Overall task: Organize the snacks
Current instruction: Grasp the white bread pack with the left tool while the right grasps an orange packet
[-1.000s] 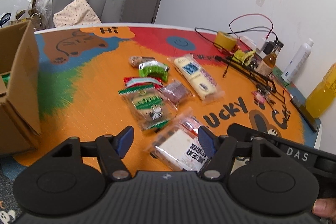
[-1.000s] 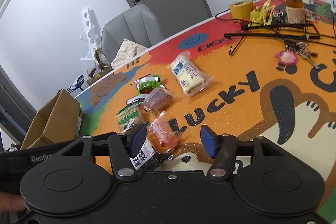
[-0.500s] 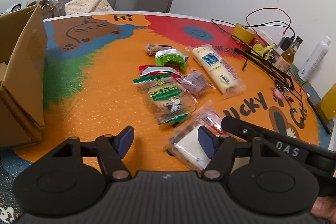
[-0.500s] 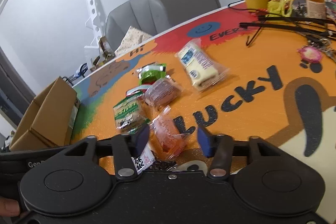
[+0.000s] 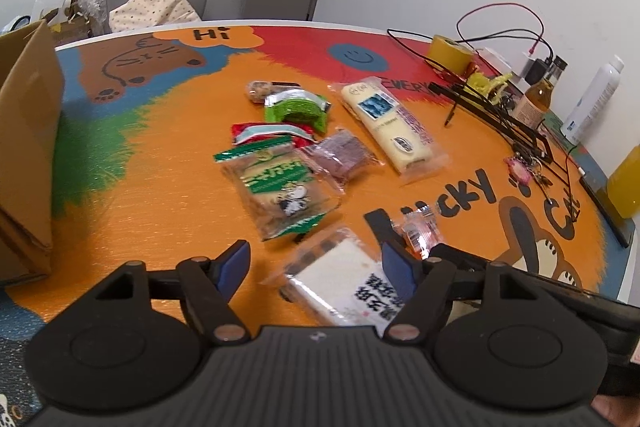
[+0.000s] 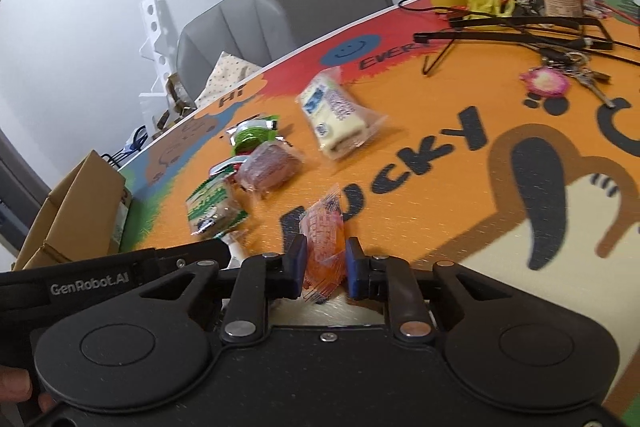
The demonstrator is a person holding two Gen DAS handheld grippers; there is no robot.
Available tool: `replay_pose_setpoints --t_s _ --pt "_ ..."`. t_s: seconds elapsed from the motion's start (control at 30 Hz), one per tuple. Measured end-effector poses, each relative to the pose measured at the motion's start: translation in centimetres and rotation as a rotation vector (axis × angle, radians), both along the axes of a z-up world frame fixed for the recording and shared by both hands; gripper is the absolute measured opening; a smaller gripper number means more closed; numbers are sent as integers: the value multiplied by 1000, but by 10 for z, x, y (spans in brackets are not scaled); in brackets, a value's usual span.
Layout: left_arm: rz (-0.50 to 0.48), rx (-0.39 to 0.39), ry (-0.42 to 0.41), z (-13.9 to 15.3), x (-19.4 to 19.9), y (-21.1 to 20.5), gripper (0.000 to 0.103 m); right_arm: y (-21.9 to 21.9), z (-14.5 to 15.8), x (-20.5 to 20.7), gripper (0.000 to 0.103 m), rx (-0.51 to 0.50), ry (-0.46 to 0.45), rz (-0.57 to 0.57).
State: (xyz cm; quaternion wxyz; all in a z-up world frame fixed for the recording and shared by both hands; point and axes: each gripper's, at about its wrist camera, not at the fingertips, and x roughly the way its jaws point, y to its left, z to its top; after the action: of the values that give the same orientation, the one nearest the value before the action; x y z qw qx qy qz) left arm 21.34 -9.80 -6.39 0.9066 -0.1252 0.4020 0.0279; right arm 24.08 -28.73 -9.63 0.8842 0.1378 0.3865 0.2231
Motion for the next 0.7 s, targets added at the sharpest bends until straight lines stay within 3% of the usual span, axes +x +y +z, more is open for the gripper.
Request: replay_pose_setpoints --t_s 0.13,0.33,0.7 --pt "-8 37 6 -1 5 -14 82 -10 0 -3 19 -2 2 -20" --pt "-13 85 24 -5 9 -31 87 -22 0 -5 19 0 6 -43" --pt "-2 157 64 -15 9 -35 89 -24 0 -8 19 -2 5 -48"
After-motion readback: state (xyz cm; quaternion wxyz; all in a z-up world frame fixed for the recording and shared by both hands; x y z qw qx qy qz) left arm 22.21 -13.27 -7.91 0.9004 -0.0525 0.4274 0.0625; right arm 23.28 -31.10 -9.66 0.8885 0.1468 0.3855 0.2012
